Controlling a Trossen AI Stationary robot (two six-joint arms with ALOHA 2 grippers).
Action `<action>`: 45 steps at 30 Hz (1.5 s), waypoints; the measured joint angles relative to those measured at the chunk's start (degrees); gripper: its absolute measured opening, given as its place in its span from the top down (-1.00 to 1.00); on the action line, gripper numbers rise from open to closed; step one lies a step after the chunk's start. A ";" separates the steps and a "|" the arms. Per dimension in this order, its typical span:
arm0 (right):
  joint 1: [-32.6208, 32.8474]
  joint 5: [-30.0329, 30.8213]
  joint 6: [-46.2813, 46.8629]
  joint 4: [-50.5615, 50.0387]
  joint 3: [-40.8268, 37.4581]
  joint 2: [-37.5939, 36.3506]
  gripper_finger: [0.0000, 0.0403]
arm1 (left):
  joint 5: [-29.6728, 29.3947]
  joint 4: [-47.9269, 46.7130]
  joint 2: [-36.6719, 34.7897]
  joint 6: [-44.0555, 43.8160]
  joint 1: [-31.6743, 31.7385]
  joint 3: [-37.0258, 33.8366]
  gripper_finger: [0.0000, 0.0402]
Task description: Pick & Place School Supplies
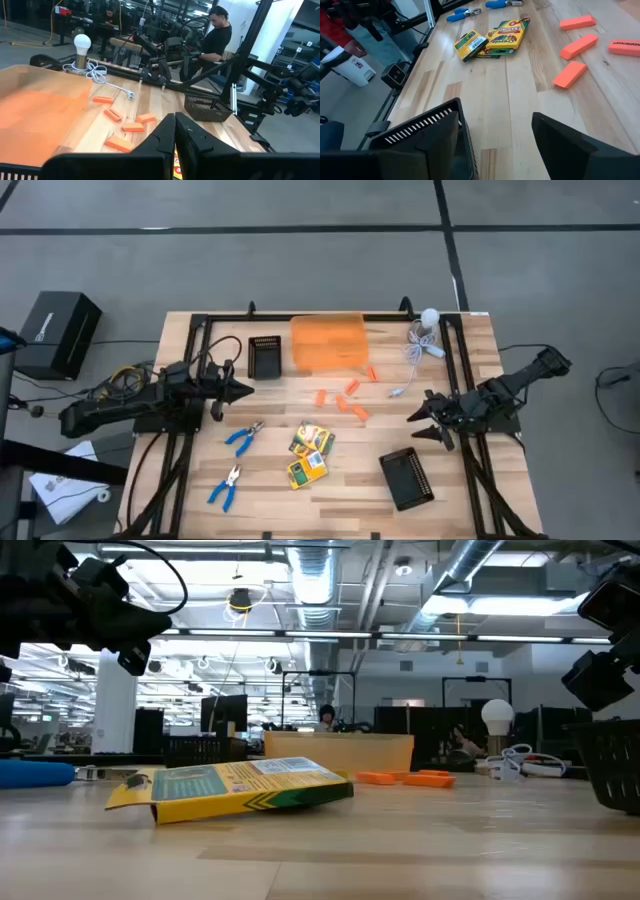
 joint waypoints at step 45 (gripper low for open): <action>-0.01 0.01 0.00 0.00 0.01 0.02 -0.21 | 0.01 0.00 -0.01 0.00 -0.01 0.00 0.99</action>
